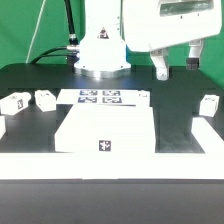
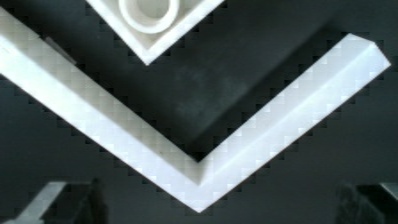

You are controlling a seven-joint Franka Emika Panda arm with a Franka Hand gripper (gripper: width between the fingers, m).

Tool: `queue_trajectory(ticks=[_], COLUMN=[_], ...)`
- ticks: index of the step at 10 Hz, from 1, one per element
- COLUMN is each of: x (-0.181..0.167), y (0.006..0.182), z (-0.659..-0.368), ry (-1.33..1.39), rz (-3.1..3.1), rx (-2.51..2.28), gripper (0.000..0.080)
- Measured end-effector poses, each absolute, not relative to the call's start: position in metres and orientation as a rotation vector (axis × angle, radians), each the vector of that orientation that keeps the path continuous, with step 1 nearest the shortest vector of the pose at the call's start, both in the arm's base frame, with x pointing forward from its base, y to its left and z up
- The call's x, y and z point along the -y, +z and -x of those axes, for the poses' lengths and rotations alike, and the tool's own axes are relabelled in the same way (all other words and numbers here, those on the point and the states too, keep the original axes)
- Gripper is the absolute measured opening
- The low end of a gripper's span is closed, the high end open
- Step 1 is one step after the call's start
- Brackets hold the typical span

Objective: Assemble one leg

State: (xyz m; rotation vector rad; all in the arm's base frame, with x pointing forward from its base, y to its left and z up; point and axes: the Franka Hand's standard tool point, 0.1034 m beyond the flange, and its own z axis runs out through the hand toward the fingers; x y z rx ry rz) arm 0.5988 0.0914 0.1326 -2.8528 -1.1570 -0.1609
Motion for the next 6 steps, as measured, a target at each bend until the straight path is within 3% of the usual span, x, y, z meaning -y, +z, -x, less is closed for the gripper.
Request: queue_trajectory(ticks=[6], x=[-0.0911], y=[0.1326], z=[-0.5988], ry=[-0.161], rz=[2.853], rx=[1.157], gripper=[0.0650])
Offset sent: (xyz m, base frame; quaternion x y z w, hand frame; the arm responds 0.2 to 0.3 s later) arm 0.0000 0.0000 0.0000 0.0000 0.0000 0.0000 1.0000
